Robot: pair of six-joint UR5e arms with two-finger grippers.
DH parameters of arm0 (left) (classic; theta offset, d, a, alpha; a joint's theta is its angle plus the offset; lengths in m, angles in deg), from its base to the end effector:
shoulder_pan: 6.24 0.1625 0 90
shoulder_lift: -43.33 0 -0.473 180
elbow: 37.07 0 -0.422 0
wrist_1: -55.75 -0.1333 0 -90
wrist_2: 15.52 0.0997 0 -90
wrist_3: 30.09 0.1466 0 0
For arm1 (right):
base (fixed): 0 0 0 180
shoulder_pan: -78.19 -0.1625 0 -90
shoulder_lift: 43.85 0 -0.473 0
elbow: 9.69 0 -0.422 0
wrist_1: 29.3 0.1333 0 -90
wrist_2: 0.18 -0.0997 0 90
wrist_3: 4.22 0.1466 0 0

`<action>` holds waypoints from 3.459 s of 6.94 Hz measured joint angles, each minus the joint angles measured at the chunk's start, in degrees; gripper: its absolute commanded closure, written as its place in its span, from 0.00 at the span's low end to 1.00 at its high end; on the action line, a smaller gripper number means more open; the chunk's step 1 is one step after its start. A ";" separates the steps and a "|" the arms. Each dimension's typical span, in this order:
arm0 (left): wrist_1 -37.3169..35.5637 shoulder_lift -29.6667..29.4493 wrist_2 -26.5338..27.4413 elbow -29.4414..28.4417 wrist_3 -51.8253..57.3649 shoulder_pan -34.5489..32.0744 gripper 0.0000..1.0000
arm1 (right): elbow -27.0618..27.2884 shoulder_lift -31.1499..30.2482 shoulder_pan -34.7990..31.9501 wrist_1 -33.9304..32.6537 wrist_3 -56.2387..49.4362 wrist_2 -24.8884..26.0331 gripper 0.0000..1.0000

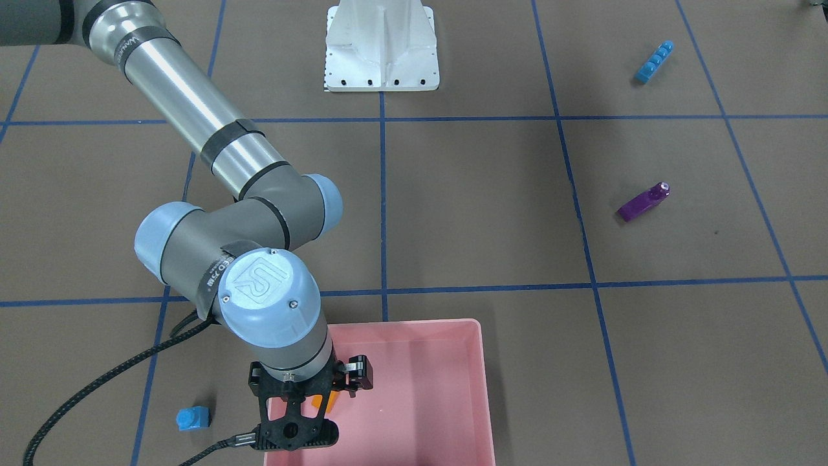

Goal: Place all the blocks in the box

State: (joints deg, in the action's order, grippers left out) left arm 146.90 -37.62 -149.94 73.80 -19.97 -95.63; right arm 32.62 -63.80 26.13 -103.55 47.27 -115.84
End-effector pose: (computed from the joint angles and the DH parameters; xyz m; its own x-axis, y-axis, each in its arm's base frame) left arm -0.0258 -0.4596 0.6228 0.6996 0.3333 -0.6320 -0.1354 0.9303 0.3408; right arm -0.5566 -0.8275 0.2058 0.7189 0.0093 0.6951 -0.1265 0.9850 0.1177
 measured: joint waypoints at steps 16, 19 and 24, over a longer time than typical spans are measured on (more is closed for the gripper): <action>27.32 -4.02 16.11 -7.41 -2.64 40.51 0.00 | 87.15 -68.68 -4.11 -27.30 -12.92 -4.96 0.00; 27.33 -6.48 16.46 -11.39 -2.31 41.56 0.65 | 87.16 -69.22 -3.19 -27.18 -12.77 -4.84 0.00; 27.41 -6.22 14.24 -9.85 -5.02 41.17 1.00 | 87.24 -69.11 -3.15 -27.17 -12.75 -4.89 0.00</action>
State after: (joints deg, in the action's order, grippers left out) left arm 174.30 -43.84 -135.70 63.95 -24.99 -54.46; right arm 119.86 -132.91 22.98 -130.73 34.52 -120.73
